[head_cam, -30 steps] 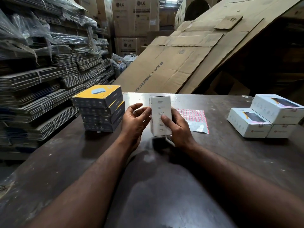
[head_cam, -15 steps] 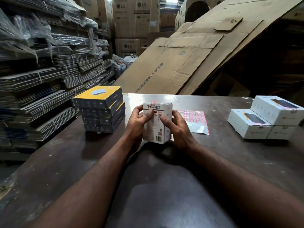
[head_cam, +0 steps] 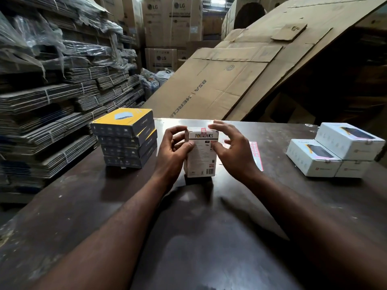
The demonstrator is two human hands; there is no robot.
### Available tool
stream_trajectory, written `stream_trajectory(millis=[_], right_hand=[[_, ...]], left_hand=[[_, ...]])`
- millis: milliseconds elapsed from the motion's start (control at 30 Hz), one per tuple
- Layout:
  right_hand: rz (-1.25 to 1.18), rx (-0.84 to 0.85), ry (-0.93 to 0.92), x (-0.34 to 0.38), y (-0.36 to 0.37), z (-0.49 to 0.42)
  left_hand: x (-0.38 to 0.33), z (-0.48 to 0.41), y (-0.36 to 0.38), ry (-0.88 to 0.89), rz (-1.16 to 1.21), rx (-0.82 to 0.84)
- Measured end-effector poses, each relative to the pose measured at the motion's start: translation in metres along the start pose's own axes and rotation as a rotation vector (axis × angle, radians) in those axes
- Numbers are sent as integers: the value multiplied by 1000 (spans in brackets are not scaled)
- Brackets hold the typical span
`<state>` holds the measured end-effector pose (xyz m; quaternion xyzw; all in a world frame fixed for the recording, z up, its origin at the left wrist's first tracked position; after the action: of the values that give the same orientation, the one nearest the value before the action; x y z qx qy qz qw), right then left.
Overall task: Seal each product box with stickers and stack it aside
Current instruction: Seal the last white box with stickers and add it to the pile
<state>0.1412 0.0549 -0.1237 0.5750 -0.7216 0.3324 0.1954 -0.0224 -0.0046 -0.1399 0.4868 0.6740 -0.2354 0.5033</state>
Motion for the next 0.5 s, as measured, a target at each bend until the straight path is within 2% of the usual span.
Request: stream_trajectory(millis=[167, 367, 500], right_hand=[[36, 79, -25, 12, -3, -7], [-41, 95, -16, 17, -3, -10], [-97, 95, 34, 15, -5, -14]], left_hand=[[-6, 6, 0, 93, -30, 9], [-10, 6, -1, 199, -190, 26], [-8, 7, 3, 184, -212, 90]])
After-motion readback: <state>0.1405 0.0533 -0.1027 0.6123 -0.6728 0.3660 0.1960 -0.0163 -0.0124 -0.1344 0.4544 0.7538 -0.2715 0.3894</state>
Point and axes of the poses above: each hand's wrist, its own z-axis away from the middle knuckle, its own y-axis out of the palm, x = y × z, the point moved 2 cm from there along -z, towards the middle knuckle, and after that the axes turned 8 degrees about -x, right-handed, at the moved point
